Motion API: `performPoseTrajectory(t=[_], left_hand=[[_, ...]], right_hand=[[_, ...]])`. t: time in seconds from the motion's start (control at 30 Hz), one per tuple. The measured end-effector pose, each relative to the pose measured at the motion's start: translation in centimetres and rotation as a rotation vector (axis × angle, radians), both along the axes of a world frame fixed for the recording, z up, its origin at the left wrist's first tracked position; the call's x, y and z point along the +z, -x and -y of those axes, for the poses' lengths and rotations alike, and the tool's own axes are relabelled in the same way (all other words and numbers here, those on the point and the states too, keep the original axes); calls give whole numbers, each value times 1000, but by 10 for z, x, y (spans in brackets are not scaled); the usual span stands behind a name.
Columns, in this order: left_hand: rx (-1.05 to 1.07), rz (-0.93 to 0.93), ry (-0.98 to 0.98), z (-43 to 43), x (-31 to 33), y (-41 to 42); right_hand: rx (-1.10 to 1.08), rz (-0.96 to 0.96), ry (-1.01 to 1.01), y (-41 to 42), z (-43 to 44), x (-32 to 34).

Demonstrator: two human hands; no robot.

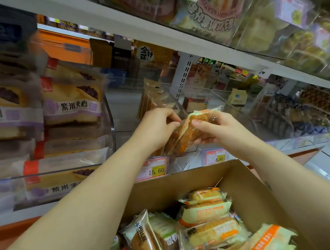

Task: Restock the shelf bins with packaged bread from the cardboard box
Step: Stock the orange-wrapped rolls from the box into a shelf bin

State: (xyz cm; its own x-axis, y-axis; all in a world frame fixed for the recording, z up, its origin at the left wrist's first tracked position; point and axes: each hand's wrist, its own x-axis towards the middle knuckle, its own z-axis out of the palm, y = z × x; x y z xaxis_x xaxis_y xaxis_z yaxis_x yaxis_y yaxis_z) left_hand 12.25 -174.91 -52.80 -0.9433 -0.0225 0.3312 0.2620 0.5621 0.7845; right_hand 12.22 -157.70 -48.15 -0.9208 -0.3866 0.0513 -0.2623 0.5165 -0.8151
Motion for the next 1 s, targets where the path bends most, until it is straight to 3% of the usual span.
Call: performPoseTrajectory(t=[0.1, 0.17, 0.23, 0.3, 0.37, 0.43, 0.57, 0.8, 0.9, 1.0], left_hand=[[-10, 12, -42, -1, 1, 0], [62, 20, -188, -3, 1, -1], [200, 93, -379, -3, -1, 4], [287, 294, -537, -3, -3, 10], [174, 496, -736, -5, -6, 14], [39, 589, -863, -7, -7, 11], [-23, 600, -847, 0, -10, 10], [-86, 595, -820, 3, -15, 11], [-109, 578, -646, 4, -19, 14], [-131, 535, -423, 7, -17, 12]], right_hand=[[-7, 8, -105, 5, 5, -1], [-58, -51, -185, 6, 7, -2], [-169, -228, -234, 3, 8, -1], [-221, -496, -312, -2, 8, -1], [-137, -757, -455, -7, 11, -7], [-19, -884, -612, -6, 16, -18], [43, -947, -775, -1, 13, -35], [52, -708, -677, -7, 10, -52], [6, -749, -498, -5, 7, -55], [20, -888, -482, 0, 10, -57]])
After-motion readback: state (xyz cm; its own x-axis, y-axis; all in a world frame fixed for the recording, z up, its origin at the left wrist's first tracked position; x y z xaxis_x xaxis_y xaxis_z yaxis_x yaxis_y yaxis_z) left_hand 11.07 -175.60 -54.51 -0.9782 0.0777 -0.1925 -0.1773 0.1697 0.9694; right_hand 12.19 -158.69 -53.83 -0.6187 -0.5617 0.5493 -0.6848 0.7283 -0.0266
